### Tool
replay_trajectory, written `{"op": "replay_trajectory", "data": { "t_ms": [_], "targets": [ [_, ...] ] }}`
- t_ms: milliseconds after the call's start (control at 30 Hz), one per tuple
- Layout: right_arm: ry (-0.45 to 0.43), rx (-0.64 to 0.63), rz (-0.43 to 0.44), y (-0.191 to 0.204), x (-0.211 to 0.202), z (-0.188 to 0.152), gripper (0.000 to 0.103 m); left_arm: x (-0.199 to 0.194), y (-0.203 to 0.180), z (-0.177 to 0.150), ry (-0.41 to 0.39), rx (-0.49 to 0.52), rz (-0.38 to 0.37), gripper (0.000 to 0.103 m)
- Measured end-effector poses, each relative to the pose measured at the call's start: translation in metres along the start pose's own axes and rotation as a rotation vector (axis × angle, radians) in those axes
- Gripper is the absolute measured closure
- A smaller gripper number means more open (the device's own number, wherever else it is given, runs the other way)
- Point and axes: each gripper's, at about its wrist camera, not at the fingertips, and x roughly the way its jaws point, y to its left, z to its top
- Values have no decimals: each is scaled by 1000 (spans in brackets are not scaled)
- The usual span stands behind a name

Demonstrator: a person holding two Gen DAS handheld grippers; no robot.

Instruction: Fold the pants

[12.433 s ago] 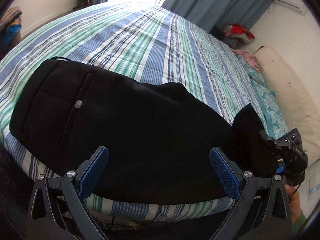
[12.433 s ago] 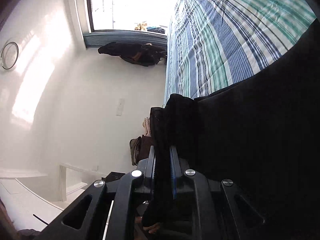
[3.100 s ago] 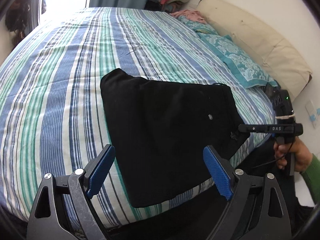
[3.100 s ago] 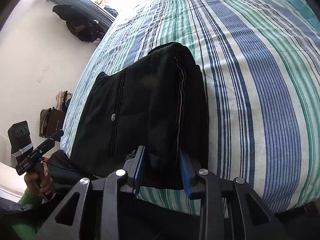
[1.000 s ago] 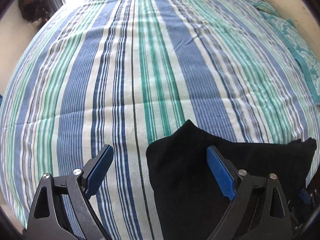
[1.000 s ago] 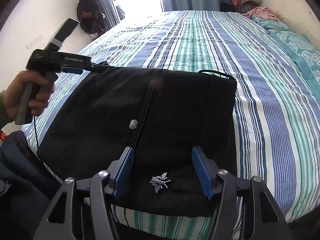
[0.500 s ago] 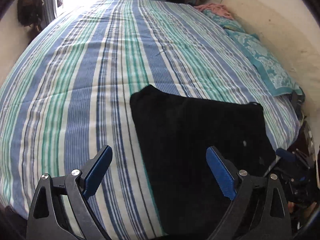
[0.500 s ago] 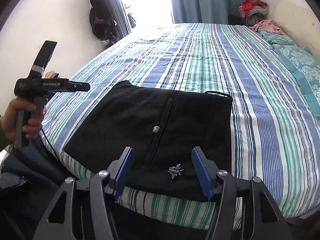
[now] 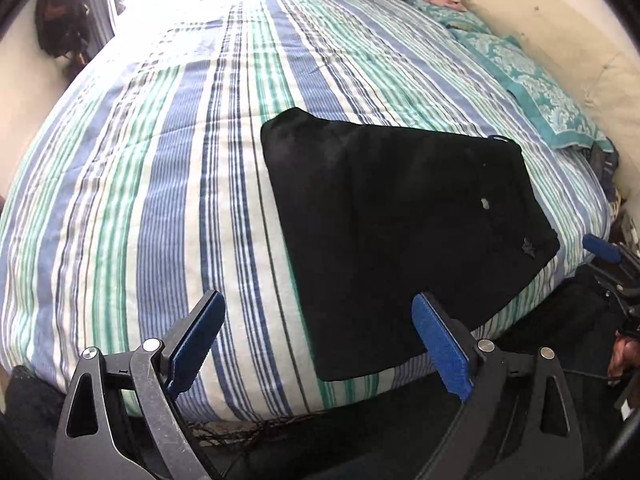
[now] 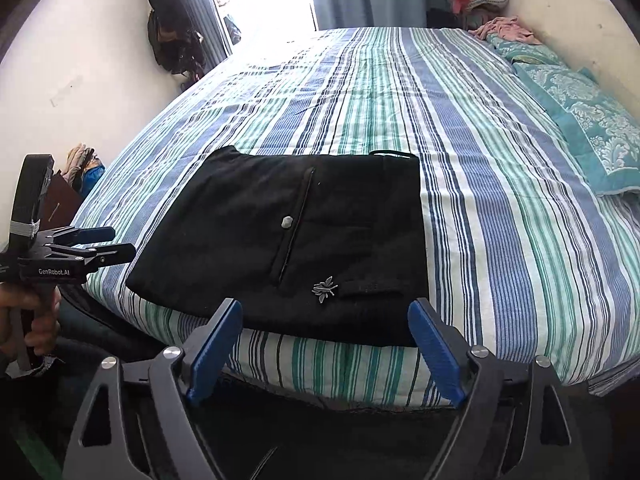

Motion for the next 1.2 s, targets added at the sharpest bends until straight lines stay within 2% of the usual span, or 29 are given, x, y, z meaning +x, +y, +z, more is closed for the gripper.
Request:
{"op": "replay_trajectory", "data": {
  "t_ms": [167, 367, 433, 500, 600, 633, 700, 800, 900, 1000, 1100, 1133, 1167, 1200],
  "targets": [
    [28, 73, 13, -6, 7, 3, 16, 3, 3, 6, -5, -9, 32, 7],
    [34, 77, 11, -3, 12, 4, 16, 3, 3, 6, -6, 20, 72, 7],
    [34, 82, 13, -4, 13, 4, 16, 5, 6, 4, 0, 13, 62, 7],
    [32, 79, 19, -7, 14, 5, 16, 6, 15, 3, 12, -18, 1, 7],
    [24, 60, 29, -21, 15, 12, 16, 19, 43, 5, 53, -147, -231, 7],
    [22, 60, 21, -29, 16, 15, 14, 25, 53, 5, 65, -197, -282, 8],
    [26, 72, 16, -47, 20, 22, 13, 32, 66, 5, 84, -266, -324, 8],
    [47, 93, 73, -68, 35, 31, 11, 40, 69, 10, 84, -284, -400, 8],
    [103, 126, 177, -79, 68, 38, 11, 56, 57, 20, 96, -243, -422, 7],
    [197, 152, 195, -87, 107, 39, 11, 81, 45, 27, 145, -186, -378, 7],
    [250, 225, 301, -101, 131, 37, 7, 100, 34, 25, 184, -148, -344, 6],
    [260, 243, 333, -105, 134, 37, 12, 100, 31, 25, 171, -144, -352, 7],
    [271, 254, 380, -106, 137, 38, 21, 100, 27, 26, 169, -141, -390, 10],
    [285, 271, 441, -107, 138, 38, 37, 99, 23, 27, 173, -140, -428, 31]
  ]
}}
